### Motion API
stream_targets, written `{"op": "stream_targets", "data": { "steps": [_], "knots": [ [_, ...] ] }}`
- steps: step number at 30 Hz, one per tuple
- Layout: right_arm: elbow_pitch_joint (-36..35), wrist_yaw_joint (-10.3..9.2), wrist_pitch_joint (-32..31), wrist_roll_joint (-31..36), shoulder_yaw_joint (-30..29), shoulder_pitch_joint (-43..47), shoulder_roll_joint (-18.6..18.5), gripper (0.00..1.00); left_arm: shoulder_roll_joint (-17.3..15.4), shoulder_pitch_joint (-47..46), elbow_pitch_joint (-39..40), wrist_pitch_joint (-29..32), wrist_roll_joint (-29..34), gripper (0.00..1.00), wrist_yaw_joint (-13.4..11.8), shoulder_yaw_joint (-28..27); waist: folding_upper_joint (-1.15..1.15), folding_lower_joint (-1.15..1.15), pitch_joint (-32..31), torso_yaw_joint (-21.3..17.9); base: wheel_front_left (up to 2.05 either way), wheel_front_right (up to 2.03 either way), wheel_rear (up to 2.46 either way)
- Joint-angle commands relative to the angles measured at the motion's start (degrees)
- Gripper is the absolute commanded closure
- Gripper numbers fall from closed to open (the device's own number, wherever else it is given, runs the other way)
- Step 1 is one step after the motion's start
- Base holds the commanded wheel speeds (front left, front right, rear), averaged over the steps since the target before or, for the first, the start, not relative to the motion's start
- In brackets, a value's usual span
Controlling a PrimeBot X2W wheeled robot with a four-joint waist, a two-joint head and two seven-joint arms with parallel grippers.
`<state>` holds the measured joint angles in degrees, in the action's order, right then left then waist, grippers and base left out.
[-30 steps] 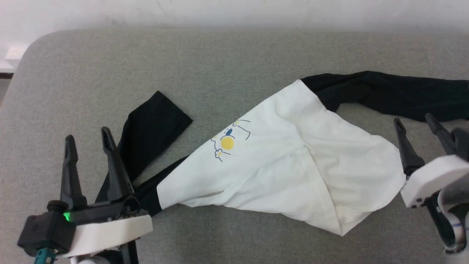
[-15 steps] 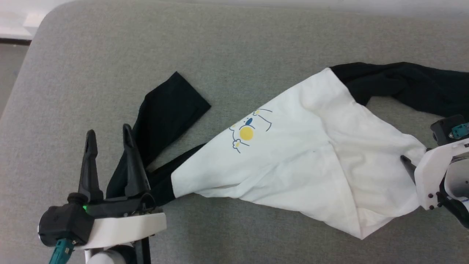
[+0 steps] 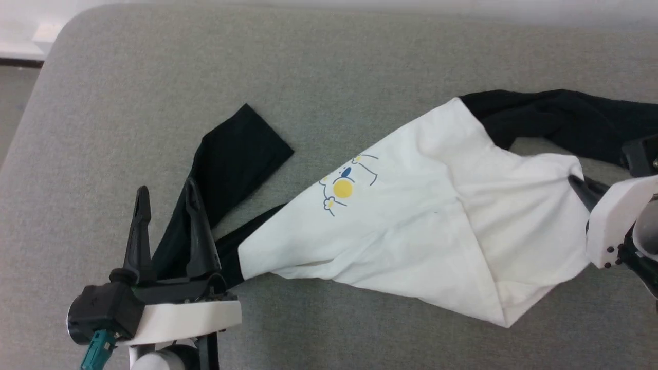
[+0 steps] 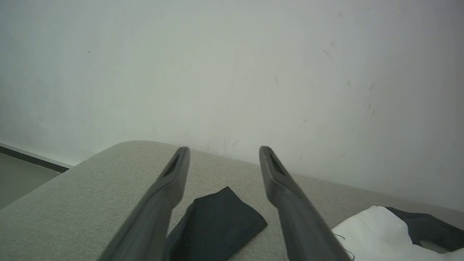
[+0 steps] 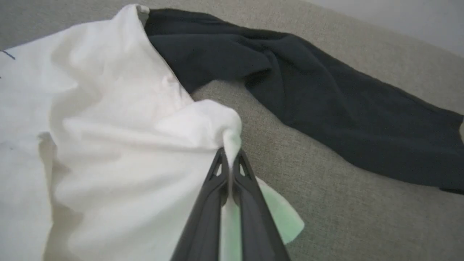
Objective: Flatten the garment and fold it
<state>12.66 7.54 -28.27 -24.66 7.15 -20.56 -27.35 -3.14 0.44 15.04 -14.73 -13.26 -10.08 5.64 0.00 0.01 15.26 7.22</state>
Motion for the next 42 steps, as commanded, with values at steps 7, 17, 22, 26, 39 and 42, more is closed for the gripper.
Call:
{"op": "stream_targets", "data": {
  "steps": [7, 17, 22, 26, 39, 42],
  "knots": [
    [-11.5, -0.05, -9.3, -8.7, -3.4, 15.2, -4.9, 1.0, 0.3, 1.8, -1.5, -0.3, -1.4, 0.0, 1.0, -0.6, 0.0, -0.01, -5.6, -5.5, 0.0, 0.0, 0.0],
    [-17.0, -0.05, -14.4, -6.6, -14.4, 40.9, -2.3, 1.0, 0.3, 3.1, -2.3, -0.3, -2.1, 0.0, 1.9, -1.1, 0.0, -0.01, -6.6, -7.1, 0.0, 0.0, 0.0],
    [-17.0, -0.05, -8.6, -2.4, -15.6, 39.4, 3.1, 0.0, 0.2, 3.8, -3.0, -0.3, -2.2, 0.0, 2.4, -1.3, 0.0, -0.01, -7.9, -6.9, 0.0, 0.0, 0.0],
    [-20.0, -0.05, -3.4, -1.7, -15.6, 35.5, 4.7, 0.0, 0.2, 4.3, -3.0, -0.3, -2.1, 0.0, 2.5, -1.5, 0.0, -0.01, -8.8, -6.1, 0.0, 0.0, 0.0],
    [-21.3, -0.05, -1.2, 4.7, -12.3, 10.5, 4.7, 0.0, 0.2, 1.9, -1.3, -0.3, -2.0, 0.0, 2.0, -0.3, 0.0, -0.01, -3.6, -3.0, 0.0, 0.0, 0.0],
    [-15.0, -0.05, -5.6, 8.1, -10.0, 4.2, 4.7, 0.0, 0.2, 0.8, -1.4, -0.3, -2.0, 0.0, 1.8, 0.3, 0.0, -0.01, -2.1, -1.8, 0.0, 0.0, 0.0]
  ]
}}
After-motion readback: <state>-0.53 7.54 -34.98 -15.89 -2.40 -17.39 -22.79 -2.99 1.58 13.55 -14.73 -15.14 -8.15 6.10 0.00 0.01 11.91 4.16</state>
